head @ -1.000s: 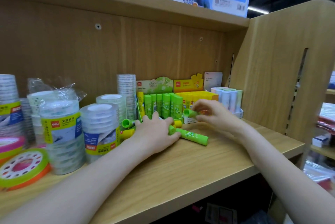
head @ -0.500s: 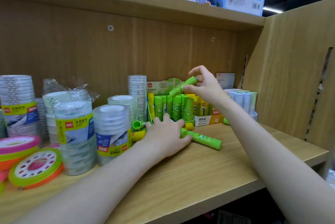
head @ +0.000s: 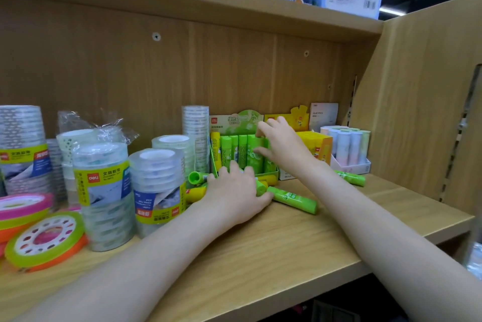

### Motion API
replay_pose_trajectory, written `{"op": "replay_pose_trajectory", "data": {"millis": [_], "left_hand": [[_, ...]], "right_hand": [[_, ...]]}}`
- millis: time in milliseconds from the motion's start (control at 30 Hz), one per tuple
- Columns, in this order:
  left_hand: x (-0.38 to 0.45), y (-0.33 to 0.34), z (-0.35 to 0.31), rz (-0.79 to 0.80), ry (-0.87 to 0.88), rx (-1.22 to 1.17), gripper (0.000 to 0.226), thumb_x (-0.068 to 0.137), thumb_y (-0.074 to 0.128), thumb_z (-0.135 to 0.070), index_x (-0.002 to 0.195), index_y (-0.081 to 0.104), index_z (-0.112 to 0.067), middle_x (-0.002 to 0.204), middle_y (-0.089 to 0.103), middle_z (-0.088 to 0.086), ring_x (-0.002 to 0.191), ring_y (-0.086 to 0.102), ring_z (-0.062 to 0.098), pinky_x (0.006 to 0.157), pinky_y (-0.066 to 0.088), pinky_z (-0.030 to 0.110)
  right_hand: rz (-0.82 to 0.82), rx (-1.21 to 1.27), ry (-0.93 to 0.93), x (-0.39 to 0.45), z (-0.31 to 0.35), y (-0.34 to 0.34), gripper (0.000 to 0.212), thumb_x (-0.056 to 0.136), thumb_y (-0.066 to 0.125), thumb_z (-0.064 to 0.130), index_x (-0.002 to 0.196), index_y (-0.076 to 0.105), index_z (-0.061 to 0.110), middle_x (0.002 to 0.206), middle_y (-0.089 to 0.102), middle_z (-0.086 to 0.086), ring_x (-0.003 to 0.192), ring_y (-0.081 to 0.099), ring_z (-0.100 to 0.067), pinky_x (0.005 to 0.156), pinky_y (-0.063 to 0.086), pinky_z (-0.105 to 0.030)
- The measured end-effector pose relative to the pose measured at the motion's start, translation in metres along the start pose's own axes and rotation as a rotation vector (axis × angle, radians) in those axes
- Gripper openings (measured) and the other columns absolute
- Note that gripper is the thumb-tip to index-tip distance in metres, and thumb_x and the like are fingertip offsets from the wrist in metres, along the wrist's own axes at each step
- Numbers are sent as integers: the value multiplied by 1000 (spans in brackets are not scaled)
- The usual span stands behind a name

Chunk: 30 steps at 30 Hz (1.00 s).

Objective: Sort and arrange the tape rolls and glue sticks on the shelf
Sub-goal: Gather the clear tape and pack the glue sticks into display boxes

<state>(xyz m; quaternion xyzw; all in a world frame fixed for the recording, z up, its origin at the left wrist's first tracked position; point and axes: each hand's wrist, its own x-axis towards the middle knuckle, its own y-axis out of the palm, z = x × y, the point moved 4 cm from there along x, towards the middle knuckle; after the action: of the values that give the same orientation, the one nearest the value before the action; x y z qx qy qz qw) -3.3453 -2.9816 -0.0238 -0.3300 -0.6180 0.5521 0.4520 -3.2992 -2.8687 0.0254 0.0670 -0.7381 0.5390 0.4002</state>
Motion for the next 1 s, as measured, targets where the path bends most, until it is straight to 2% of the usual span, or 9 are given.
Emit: {"op": "replay_pose_trajectory", "data": {"millis": [300, 400, 467, 533, 600, 633, 833, 933, 1000], "left_hand": [[-1, 0, 1, 11, -4, -6, 69, 91, 34, -61, 140, 29, -12, 150, 22, 16, 134, 27, 35, 105, 28, 49], [-2, 0, 1, 6, 2, -14, 66, 90, 35, -61, 137, 33, -13, 147, 27, 15, 132, 30, 35, 104, 30, 49], [-2, 0, 2, 6, 3, -15, 66, 90, 36, -60, 136, 33, -13, 146, 28, 15, 131, 30, 35, 103, 30, 49], [-3, 0, 1, 10, 11, -15, 66, 91, 36, -60, 137, 32, -13, 147, 27, 16, 131, 30, 35, 104, 29, 49], [-3, 0, 1, 14, 11, -17, 65, 91, 36, -59, 138, 31, -14, 148, 25, 16, 132, 29, 35, 104, 28, 50], [-3, 0, 1, 16, 11, -17, 65, 91, 35, -59, 138, 30, -14, 148, 25, 15, 132, 29, 35, 105, 28, 50], [-3, -1, 0, 20, 7, -19, 65, 91, 35, -59, 139, 30, -14, 148, 25, 15, 133, 29, 35, 105, 28, 50], [-3, -1, 0, 14, 6, -20, 64, 91, 35, -59, 137, 31, -13, 146, 28, 14, 131, 30, 35, 104, 29, 49], [-2, 0, 0, 12, 6, -22, 64, 91, 36, -58, 137, 32, -13, 145, 28, 14, 131, 30, 35, 104, 29, 49]], "right_hand": [[77, 50, 118, -2, -4, 9, 31, 92, 54, 30, 120, 56, 16, 123, 45, -6, 120, 36, -24, 95, 33, -41], [-117, 339, 203, -20, -19, -6, 31, 93, 53, 24, 124, 57, 17, 121, 49, -7, 116, 42, -22, 96, 36, -36], [-230, 502, 226, -40, -27, -25, 19, 92, 56, 21, 108, 63, 15, 103, 58, -4, 99, 53, -19, 81, 40, -25], [19, 574, 186, -66, -23, -32, 12, 87, 63, 27, 95, 64, 18, 90, 63, 3, 84, 57, -13, 71, 43, -22], [395, 529, 165, -95, -15, -26, 22, 79, 71, 32, 98, 63, 23, 92, 65, 6, 84, 58, -7, 72, 46, -18], [470, 481, 158, -103, -17, -25, 26, 77, 73, 30, 99, 61, 25, 94, 64, 7, 85, 58, -6, 73, 46, -15], [21, 542, 245, -57, -31, -51, 17, 76, 75, 24, 81, 59, 22, 89, 59, 4, 81, 54, -12, 68, 44, -25], [-12, 410, 220, -25, -21, -49, 10, 78, 73, 26, 83, 64, 24, 98, 58, -2, 84, 47, -14, 69, 30, -23], [4, 342, 207, -12, -15, -39, 19, 79, 72, 26, 96, 66, 19, 100, 61, -3, 92, 52, -19, 72, 32, -22]]}}
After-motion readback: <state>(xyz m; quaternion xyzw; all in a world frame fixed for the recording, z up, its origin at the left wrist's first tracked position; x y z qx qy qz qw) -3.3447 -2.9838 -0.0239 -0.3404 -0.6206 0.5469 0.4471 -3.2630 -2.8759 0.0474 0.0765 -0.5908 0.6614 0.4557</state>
